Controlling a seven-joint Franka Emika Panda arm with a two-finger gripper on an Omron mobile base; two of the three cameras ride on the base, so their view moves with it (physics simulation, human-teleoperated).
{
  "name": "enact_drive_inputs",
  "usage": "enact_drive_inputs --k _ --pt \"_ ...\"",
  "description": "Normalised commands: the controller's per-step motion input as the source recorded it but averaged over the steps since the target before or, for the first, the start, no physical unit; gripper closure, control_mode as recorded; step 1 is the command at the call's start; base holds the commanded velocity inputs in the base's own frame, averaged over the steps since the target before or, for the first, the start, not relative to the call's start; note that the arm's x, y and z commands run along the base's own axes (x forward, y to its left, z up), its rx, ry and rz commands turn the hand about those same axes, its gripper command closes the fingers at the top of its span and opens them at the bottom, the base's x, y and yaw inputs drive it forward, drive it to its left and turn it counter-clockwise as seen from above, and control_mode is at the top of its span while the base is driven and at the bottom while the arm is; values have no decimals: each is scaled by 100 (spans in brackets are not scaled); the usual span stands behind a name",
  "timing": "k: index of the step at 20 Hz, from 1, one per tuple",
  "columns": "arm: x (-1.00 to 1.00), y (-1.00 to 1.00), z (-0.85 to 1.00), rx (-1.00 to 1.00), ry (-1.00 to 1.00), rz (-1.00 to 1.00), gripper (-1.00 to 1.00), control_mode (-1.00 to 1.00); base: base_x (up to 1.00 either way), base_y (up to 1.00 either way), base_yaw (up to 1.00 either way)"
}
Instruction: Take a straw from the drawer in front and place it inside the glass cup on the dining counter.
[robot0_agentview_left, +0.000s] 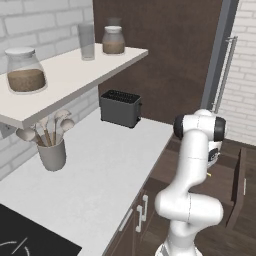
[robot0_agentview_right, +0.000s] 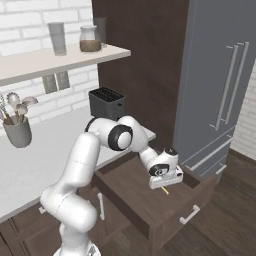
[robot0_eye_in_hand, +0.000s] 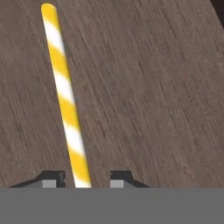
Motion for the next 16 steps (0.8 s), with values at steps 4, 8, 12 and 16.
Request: enact_drive_inputs --k 4,8,12,16 --pt "0 2 -41 -7 0 0 100 -100 0 0 0" --pt "0 0 -19 0 -3 0 100 -100 0 0 0" --pt "-7 0 1 0 -4 0 100 -100 0 0 0" --pt "-7 0 9 0 0 0 100 -100 0 0 0"
